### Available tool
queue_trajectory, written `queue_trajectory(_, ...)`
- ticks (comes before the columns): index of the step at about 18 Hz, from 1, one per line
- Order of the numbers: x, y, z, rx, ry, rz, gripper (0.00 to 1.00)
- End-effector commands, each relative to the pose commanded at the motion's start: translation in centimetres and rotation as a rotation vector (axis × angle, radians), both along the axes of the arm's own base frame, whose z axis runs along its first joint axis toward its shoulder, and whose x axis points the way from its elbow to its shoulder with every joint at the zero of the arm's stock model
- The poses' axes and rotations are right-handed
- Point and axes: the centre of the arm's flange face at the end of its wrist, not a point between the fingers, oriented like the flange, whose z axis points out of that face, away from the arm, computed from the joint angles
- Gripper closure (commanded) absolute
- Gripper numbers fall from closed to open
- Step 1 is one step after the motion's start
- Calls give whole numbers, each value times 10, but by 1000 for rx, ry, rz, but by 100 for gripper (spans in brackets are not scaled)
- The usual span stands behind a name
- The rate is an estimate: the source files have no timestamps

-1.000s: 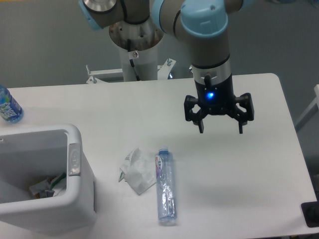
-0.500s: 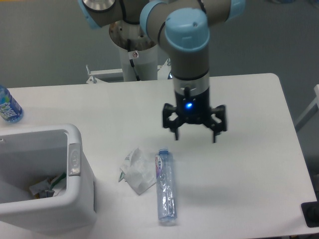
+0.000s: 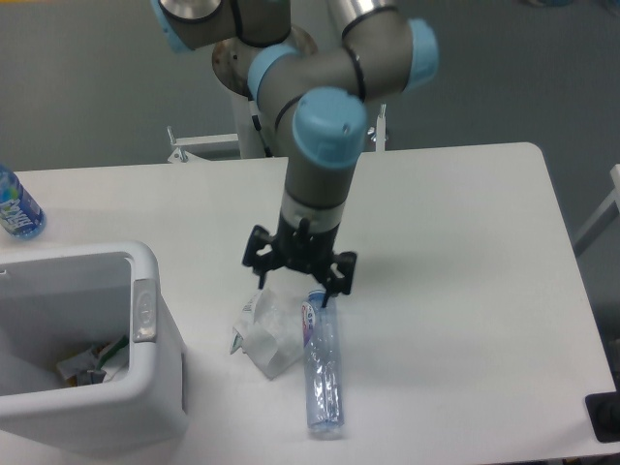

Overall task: Place the trash in the trash can
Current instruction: 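Lower the gripper onto the white tissue and close on it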

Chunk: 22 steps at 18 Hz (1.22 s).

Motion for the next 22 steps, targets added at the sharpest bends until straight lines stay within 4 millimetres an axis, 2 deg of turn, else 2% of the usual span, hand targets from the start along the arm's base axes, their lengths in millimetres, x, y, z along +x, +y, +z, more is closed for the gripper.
queue_trajectory(6, -8, 17, -42, -4, -6, 19, 0)
queue_trajectory(14, -14, 24, -62, -17, -20, 58, 0)
queue_trajectory(17, -11, 27, -66, -20, -24, 69, 1)
queue_trajectory(19, -5, 36, -77, -15, -12, 91, 6)
queue_trajectory(20, -3, 37, -79, -25, -2, 98, 15)
queue_trajectory(22, 0, 39, -79, -36, 3, 118, 43)
